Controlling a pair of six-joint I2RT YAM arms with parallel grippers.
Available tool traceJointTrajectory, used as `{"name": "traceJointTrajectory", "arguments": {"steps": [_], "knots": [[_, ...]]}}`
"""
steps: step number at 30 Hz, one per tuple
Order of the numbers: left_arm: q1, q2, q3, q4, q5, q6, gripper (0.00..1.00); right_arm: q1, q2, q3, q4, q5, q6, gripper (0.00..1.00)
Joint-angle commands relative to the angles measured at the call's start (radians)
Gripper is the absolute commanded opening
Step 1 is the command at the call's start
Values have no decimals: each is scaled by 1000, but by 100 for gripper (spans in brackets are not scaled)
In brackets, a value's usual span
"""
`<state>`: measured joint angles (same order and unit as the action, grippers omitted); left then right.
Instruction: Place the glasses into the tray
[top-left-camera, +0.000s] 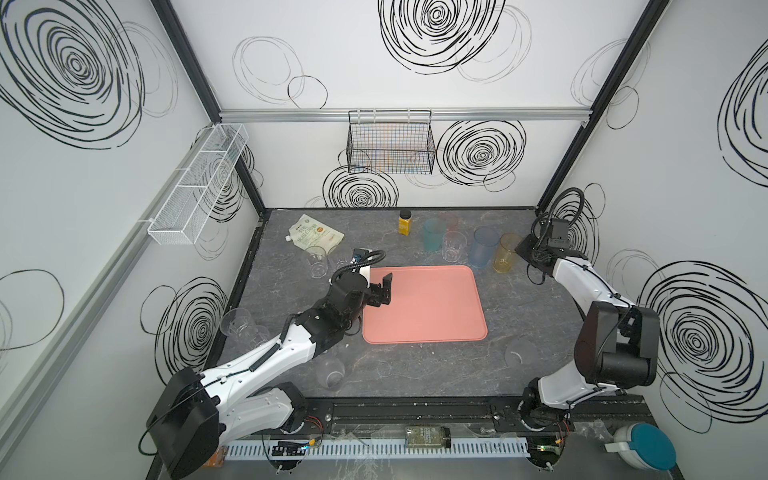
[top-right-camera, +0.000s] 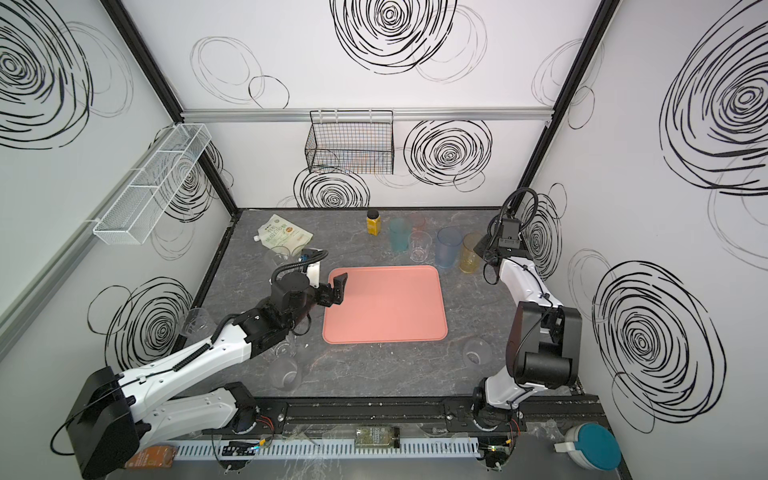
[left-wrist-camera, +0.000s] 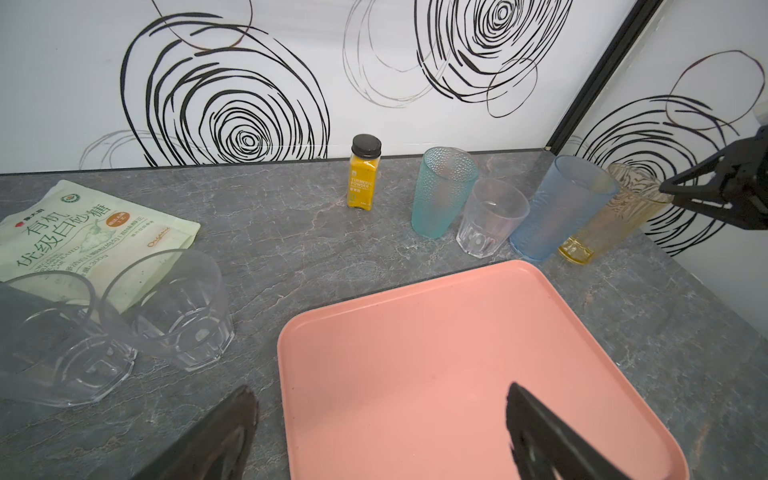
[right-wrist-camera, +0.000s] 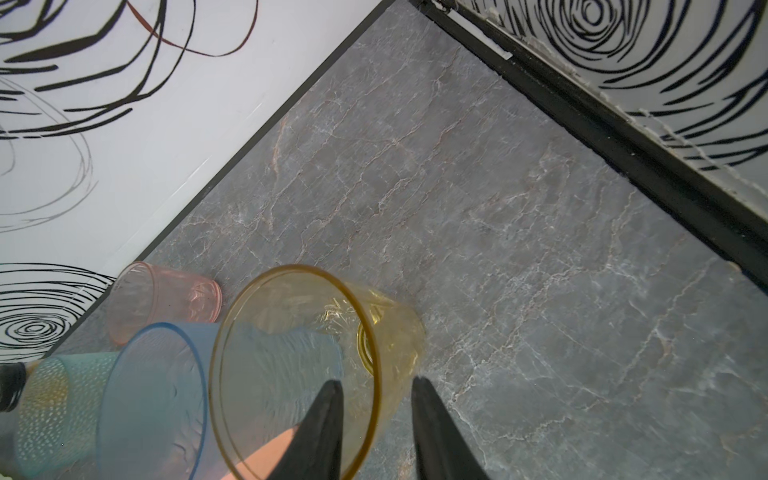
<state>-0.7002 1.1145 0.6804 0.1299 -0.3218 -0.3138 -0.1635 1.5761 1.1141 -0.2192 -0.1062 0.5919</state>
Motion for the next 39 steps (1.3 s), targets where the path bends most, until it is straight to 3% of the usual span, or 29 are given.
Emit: {"name": "traceJointTrajectory", "arguments": {"steps": [1, 10, 21, 28, 39], "knots": [[5, -3, -17, 68, -2, 19, 96, -4, 38, 50, 16, 8, 11, 29], [5, -13, -44, 85, 6, 11, 96, -5, 169, 170, -76, 30, -22, 17], [7, -24, -50, 83, -4, 15, 96, -3, 114, 186, -153, 116, -67, 2], [7, -28, -38, 53, -44, 18, 96, 7, 60, 247, -266, 170, -146, 0], [-25, -22, 19, -27, -121, 32, 96, 102, -65, 280, -634, 316, -233, 0]]}}
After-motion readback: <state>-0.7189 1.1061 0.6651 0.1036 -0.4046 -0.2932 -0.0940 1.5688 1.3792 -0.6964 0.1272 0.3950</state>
